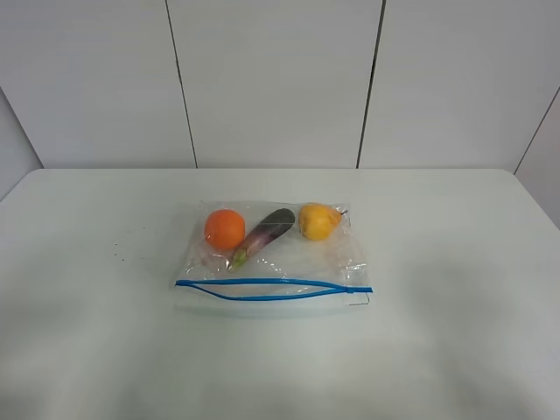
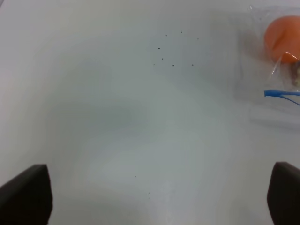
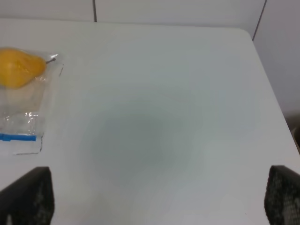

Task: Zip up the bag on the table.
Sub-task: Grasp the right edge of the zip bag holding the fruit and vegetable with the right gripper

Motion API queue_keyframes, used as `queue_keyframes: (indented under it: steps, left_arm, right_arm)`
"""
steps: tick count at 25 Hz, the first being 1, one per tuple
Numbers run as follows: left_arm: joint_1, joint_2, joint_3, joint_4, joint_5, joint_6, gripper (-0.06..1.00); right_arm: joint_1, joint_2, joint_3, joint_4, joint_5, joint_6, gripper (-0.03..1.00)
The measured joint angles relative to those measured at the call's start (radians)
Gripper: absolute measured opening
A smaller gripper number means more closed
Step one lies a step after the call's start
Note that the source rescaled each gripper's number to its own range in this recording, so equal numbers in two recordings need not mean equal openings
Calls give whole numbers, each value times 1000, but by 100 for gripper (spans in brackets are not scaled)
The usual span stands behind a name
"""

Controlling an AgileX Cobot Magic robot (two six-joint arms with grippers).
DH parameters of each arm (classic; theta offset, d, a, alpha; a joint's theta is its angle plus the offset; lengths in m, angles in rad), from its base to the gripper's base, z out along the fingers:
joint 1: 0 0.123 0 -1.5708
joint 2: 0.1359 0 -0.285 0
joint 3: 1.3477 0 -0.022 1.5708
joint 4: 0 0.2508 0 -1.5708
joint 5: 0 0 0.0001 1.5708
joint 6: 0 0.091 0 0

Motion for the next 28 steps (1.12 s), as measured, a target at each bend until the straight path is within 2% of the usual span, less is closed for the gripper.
queue_keyframes:
  steps: [28]
  left_arm:
    - [0,0,0,0,0,0,100]
  right_arm:
    - [0,38,-21,-9,-1,3,100]
